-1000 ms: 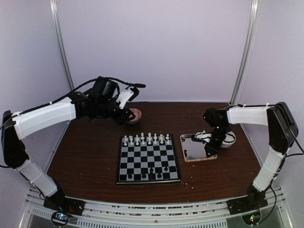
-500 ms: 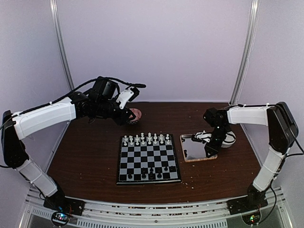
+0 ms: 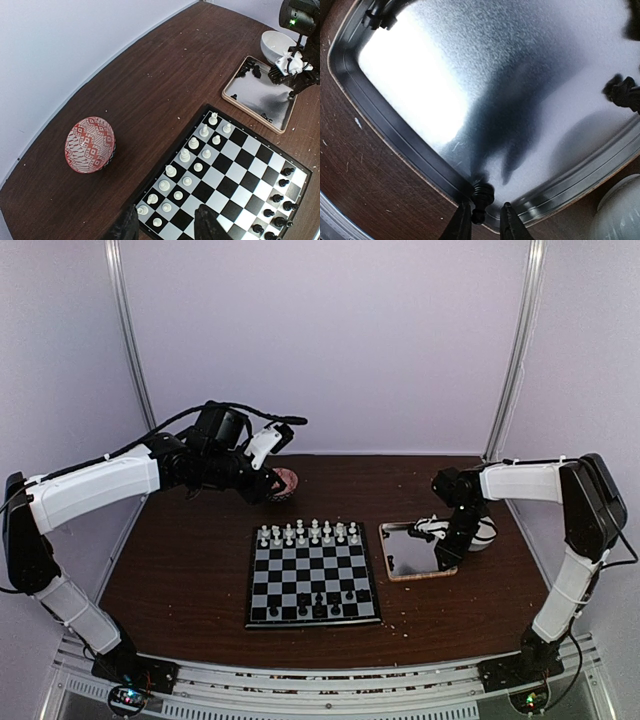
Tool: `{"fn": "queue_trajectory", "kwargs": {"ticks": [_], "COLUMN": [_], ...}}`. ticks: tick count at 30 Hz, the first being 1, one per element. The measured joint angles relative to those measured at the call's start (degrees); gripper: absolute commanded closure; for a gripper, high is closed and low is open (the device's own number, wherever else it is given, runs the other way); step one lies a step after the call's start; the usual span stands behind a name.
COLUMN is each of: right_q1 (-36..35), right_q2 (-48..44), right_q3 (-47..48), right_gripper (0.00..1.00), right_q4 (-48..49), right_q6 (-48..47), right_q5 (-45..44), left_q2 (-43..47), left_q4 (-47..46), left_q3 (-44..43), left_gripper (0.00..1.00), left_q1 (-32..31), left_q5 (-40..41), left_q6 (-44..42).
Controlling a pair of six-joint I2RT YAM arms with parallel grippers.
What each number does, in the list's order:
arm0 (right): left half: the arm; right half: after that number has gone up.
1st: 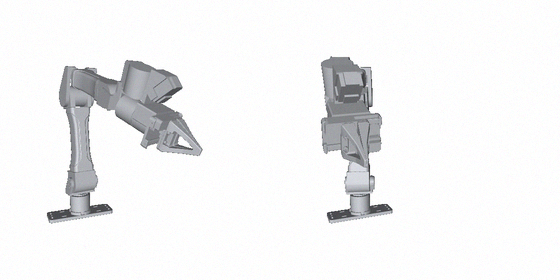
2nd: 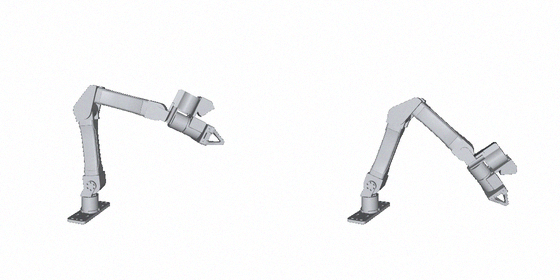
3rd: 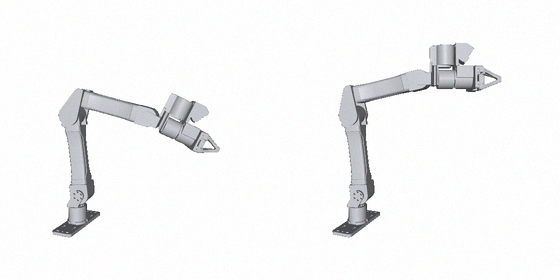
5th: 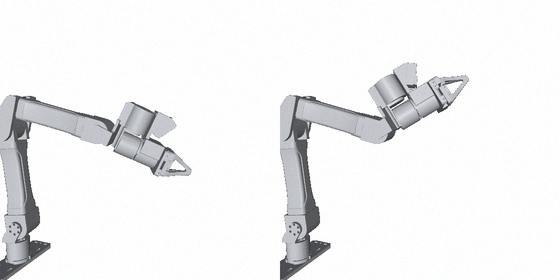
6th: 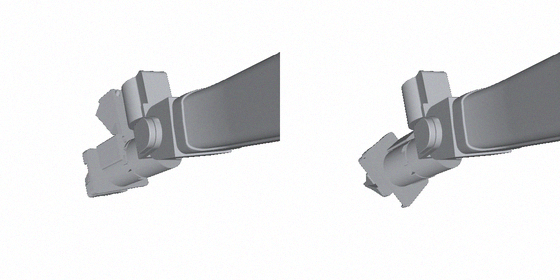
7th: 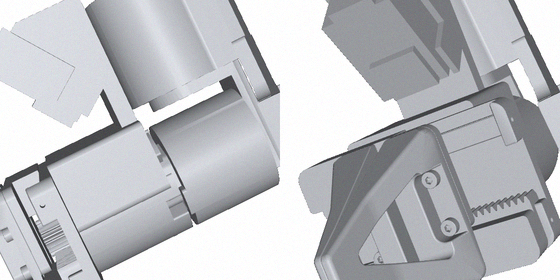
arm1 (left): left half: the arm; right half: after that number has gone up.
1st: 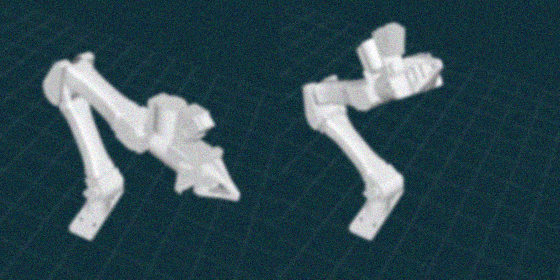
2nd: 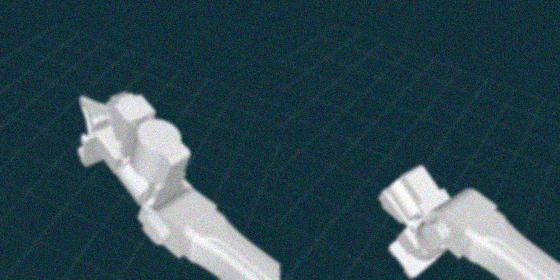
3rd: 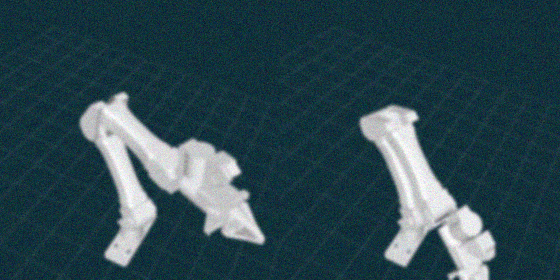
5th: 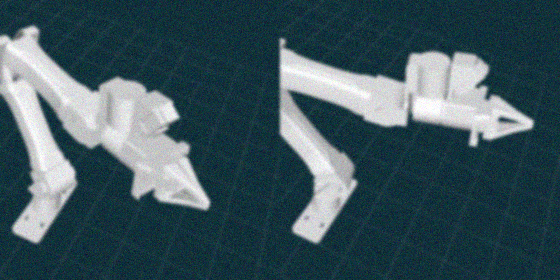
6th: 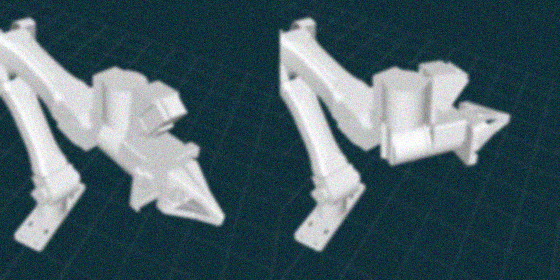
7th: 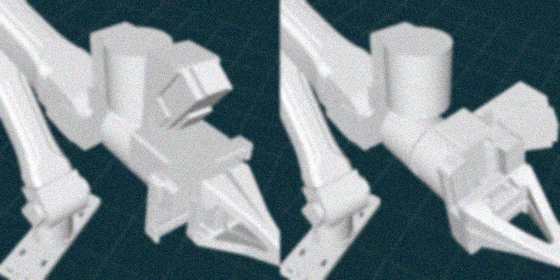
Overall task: Set up the chess pieces on the board
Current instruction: Pick up the pawn from the storage box, then place the pawn on the chessboard.
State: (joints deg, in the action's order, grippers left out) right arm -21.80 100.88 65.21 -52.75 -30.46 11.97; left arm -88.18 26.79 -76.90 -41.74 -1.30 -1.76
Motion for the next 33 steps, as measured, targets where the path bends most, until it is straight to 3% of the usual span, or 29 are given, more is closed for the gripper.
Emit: {"fn": "queue_trajectory", "kwargs": {"ticks": [11,22,33], "right_q1": [0.0,-1.1,-17.2], "right_q2": [0.9,-1.3,2.7], "right_q3": [0.4,8.5,27.5], "right_gripper": [0.95,0.96,0.95], "right_q4": [-0.6,-5.0,-11.8], "right_q6": [0.1,0.1,-0.5], "right_q5": [0.8,1.3,3.8], "left_q2": [0.0,0.0,0.6], "left_q4": [0.0,0.0,0.0], "left_q3": [0.0,0.0,0.0], "left_gripper": [0.62,0.61,0.61], "left_q1": [0.0,0.0,2.3], "left_q5": [0.0,0.3,0.6], "left_q6": [0.0,0.0,0.5]}}
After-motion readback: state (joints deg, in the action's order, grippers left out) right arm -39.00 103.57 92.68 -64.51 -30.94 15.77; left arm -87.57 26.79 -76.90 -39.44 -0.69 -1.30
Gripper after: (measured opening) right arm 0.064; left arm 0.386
